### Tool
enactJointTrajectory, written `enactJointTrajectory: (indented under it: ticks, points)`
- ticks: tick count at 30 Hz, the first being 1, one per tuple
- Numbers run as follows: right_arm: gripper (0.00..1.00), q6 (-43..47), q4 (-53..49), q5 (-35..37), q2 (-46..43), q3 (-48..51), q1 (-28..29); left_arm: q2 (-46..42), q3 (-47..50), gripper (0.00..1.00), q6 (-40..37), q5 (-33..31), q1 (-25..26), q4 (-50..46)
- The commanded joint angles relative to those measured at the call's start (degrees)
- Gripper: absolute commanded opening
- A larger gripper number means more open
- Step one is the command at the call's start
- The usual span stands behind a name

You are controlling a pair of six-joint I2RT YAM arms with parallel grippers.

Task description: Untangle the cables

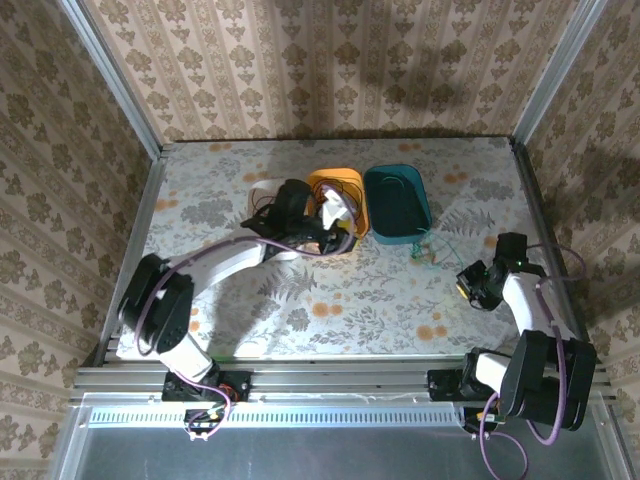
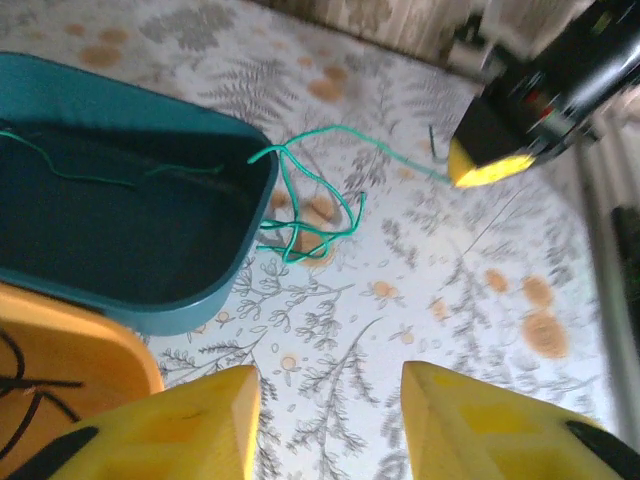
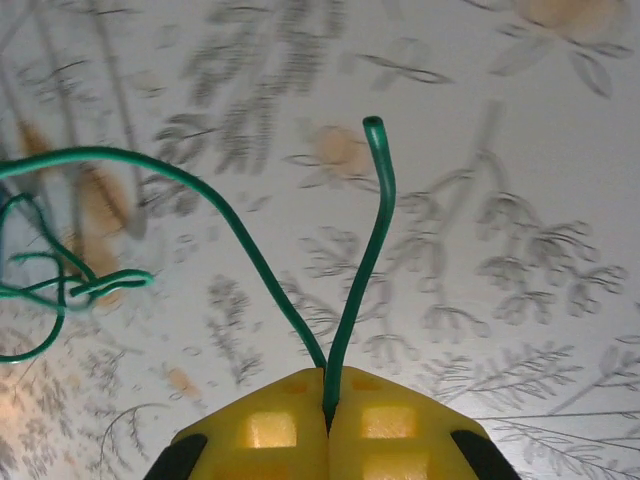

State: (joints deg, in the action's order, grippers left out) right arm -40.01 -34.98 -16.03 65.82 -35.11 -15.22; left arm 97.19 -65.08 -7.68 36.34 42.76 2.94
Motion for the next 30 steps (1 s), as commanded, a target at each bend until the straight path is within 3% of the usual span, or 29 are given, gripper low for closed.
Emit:
enactJointTrajectory:
  ticks: [1,8,14,25,30]
  points:
    - [0.00,5.03,-2.67,0.67,2.32,-3.28,4.60,5.84,-5.49,0.48,-6.50,-5.35,2.89,-1.34]
    - [0.00,8.15,-4.21,-0.38,6.96,-5.40,11.02,13.91,-11.67,0.51,-6.22,-5.21,5.40,2.02]
    - [0.00,6.61,-2.46,-0.60,7.77,-6.25,12.26,14.96,-11.65,0.39,-6.24,-4.97,5.52,0.09]
    - [0.00,6.09,-2.22,0.82,6.78,-7.36,13.47,17.84,-11.59,0.39,-3.55,-9.02,6.44,-0.77]
    - [0.00,6.00,-1.99,0.91,6.71,-7.07,13.47,19.07,-10.59,0.47,-3.84,-15.38,7.95,-0.82]
